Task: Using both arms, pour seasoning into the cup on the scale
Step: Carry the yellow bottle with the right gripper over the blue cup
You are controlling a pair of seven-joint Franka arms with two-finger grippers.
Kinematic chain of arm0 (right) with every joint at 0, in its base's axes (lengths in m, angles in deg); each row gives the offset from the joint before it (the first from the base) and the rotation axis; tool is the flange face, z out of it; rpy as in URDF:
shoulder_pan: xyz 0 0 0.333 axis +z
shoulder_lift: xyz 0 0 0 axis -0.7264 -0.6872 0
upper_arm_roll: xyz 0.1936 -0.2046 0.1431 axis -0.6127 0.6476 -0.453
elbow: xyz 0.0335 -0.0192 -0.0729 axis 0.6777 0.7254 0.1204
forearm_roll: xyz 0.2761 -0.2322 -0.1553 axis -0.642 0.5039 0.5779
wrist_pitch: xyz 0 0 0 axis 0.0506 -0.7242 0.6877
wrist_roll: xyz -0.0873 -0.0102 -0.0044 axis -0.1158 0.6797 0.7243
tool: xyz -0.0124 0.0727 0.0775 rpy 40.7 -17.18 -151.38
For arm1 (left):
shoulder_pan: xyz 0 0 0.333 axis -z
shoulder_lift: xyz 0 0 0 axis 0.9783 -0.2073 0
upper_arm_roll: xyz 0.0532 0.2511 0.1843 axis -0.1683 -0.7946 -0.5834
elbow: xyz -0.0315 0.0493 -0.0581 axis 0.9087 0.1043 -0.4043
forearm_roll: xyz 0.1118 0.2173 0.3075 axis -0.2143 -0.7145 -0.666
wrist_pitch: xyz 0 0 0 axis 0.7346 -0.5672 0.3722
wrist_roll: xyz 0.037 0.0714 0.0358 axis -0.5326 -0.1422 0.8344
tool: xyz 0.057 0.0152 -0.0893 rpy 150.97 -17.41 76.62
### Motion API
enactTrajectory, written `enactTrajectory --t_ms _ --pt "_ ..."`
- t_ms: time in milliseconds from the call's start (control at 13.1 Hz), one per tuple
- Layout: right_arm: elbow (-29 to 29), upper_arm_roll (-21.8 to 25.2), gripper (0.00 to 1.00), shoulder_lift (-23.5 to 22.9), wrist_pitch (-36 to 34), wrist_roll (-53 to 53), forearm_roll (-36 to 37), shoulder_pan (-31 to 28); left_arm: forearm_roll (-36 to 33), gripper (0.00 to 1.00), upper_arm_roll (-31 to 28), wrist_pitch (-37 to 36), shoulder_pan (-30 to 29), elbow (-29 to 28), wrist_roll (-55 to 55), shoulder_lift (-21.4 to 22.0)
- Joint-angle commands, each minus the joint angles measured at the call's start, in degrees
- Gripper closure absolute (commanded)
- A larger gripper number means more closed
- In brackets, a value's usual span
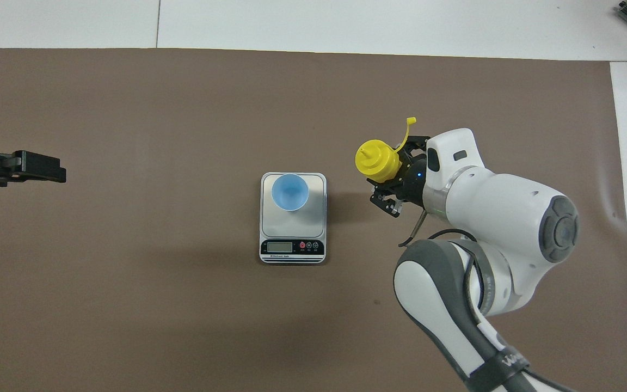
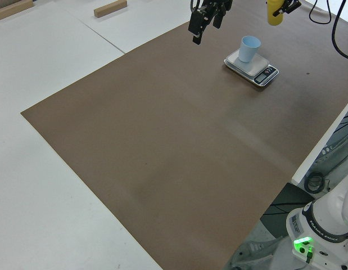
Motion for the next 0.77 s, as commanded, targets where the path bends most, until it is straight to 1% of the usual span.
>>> enactTrajectory --t_ms 0,153,230,383,536,689 --pt "0.0 -0.2 0.34 -0.5 0.3 5.8 8.7 1.2 0.4 0.00 0.0 -0.3 -0.4 -0.6 0.2 0.5" --pt "0.0 -0.1 0.52 -0.6 -0.3 10.1 15.0 2.2 0.4 0.00 0.0 -0.3 -0.3 -0.6 0.2 0.5" --pt "-0.1 -0.2 0.62 -0.6 -0.4 11.9 17.9 2.2 0.5 0.00 0.0 -0.3 -0.4 -0.6 0.2 0.5" --pt "-0.9 -0.2 0.63 -1.6 -0.8 16.2 23.6 2.6 0.4 0.00 0.0 -0.3 -0.4 -0.6 0.2 0.5" --pt "-3.5 -0.2 0.63 -2.9 -4.4 20.9 30.7 3.9 0.5 0.00 0.0 -0.3 -0.4 -0.6 0.2 0.5" --pt "-5.4 -0.2 0.63 -4.5 -7.2 27.8 39.2 5.6 0.4 0.00 0.0 -0.3 -0.4 -0.6 0.2 0.5"
